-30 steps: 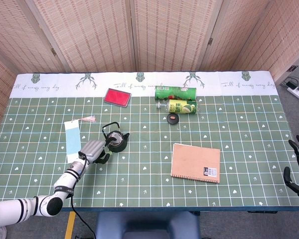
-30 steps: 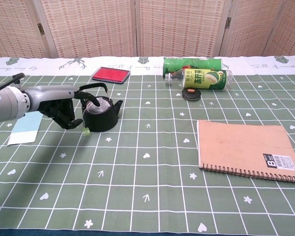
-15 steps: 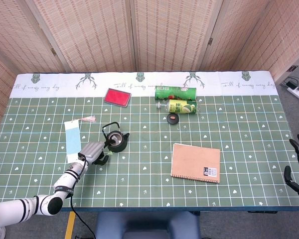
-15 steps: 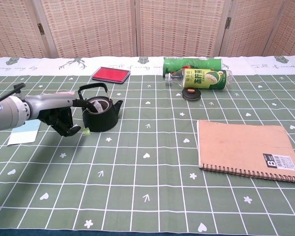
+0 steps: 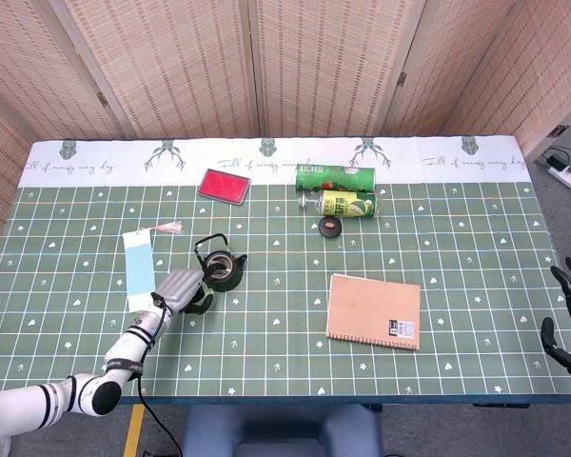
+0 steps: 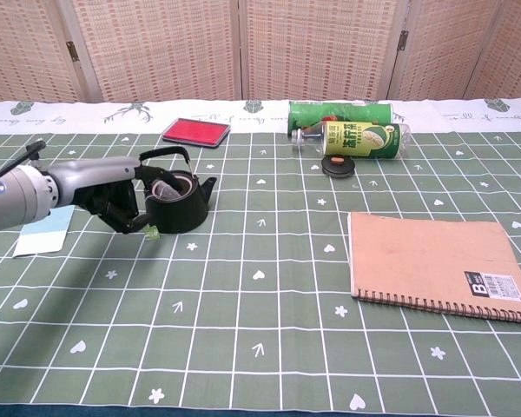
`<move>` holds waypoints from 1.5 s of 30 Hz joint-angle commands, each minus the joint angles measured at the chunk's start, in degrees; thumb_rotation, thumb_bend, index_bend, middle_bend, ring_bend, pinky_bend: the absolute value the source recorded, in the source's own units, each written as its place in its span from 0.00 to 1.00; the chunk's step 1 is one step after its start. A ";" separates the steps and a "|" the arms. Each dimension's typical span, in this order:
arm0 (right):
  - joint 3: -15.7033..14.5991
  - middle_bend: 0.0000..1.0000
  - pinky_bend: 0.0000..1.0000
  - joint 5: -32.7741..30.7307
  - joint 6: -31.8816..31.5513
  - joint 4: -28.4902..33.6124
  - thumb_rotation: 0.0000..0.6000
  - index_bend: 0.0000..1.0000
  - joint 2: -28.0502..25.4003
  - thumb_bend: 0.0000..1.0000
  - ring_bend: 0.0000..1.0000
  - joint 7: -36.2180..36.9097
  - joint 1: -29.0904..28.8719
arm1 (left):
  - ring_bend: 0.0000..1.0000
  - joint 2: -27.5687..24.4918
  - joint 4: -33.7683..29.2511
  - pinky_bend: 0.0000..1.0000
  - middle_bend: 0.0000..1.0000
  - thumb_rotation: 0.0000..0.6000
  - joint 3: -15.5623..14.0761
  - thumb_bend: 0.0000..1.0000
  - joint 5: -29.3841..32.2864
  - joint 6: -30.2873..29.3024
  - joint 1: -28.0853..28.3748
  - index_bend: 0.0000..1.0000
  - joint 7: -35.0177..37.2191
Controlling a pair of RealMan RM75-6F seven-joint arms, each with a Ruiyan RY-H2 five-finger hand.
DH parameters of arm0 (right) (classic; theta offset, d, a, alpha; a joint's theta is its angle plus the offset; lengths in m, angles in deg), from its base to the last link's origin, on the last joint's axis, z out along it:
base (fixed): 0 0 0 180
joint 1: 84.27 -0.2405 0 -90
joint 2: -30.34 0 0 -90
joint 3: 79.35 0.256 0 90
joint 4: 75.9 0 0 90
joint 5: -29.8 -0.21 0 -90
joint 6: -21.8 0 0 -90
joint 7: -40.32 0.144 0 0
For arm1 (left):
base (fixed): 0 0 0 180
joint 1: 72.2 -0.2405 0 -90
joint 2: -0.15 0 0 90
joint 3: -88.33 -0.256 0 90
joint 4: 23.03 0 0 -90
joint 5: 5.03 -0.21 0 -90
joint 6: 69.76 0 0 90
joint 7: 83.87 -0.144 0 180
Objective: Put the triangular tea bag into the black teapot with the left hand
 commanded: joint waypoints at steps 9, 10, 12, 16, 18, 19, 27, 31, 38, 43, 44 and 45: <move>-0.26 0.00 0.00 0.74 -0.46 0.02 1.00 0.00 -0.08 0.62 0.03 0.18 0.14 | 1.00 -7.76 -11.42 1.00 1.00 1.00 0.68 0.54 -4.05 -4.55 -3.44 0.11 1.31; -0.27 0.00 0.00 0.82 -0.51 0.03 1.00 0.00 -0.10 0.62 0.03 0.27 0.15 | 1.00 -8.93 -12.97 1.00 1.00 1.00 0.27 0.54 -5.03 -5.52 -4.14 0.11 1.12; -0.35 0.00 0.00 1.02 -0.74 0.01 1.00 0.00 -0.17 0.62 0.03 0.45 0.24 | 1.00 -11.61 -16.53 1.00 1.00 1.00 -1.07 0.54 -9.10 -9.21 -6.67 0.11 1.29; -0.36 0.00 0.00 1.33 -1.51 -0.02 1.00 0.00 -0.28 0.62 0.03 0.78 0.55 | 1.00 -15.05 -18.60 1.00 1.00 1.00 -4.86 0.54 -22.36 -22.45 -14.28 0.11 2.28; -0.34 0.00 0.00 1.41 -1.79 -0.04 1.00 0.00 -0.23 0.62 0.03 0.66 0.65 | 1.00 -14.61 -15.52 1.00 1.00 1.00 -6.57 0.54 -29.26 -32.49 -19.28 0.11 1.74; -0.32 0.00 0.00 1.47 -1.84 -0.09 1.00 0.00 -0.16 0.62 0.03 0.46 0.64 | 1.00 -14.13 -13.78 1.00 1.00 1.00 -7.15 0.54 -31.38 -36.32 -21.31 0.12 1.66; -0.77 0.00 0.00 2.42 0.52 0.25 1.00 0.00 1.30 0.62 0.03 -3.85 -0.77 | 0.92 -11.94 -2.51 1.00 1.00 1.00 -9.84 0.54 -38.37 -55.22 -33.80 0.14 0.54; -0.95 0.00 0.00 2.18 2.02 0.58 1.00 0.00 2.03 0.62 0.03 -5.87 -1.42 | 0.83 -12.73 -1.69 0.97 1.00 1.00 -11.36 0.54 -37.09 -56.90 -37.96 0.17 1.81; -1.70 0.00 0.00 2.94 3.04 1.45 1.00 0.00 2.82 0.62 0.03 -8.49 -1.84 | 0.60 -15.78 -5.29 0.74 0.80 1.00 -12.80 0.51 -36.13 -51.89 -39.12 0.19 1.48; -1.92 0.00 0.00 3.19 2.54 1.49 1.00 0.00 2.77 0.62 0.03 -8.49 -1.60 | 0.39 -18.46 -8.93 0.47 0.56 1.00 -13.08 0.43 -32.84 -45.83 -38.78 0.17 0.96; -1.89 0.00 0.00 3.11 2.49 1.47 1.00 0.00 2.75 0.62 0.03 -8.42 -1.58 | 0.33 -19.06 -9.78 0.40 0.48 1.00 -13.19 0.36 -31.97 -44.57 -38.72 0.17 0.81; -1.87 0.00 0.00 3.04 2.50 1.46 1.00 0.00 2.74 0.62 0.03 -8.34 -1.58 | 0.27 -19.66 -10.69 0.33 0.40 1.00 -13.22 0.30 -30.90 -43.35 -38.67 0.17 0.41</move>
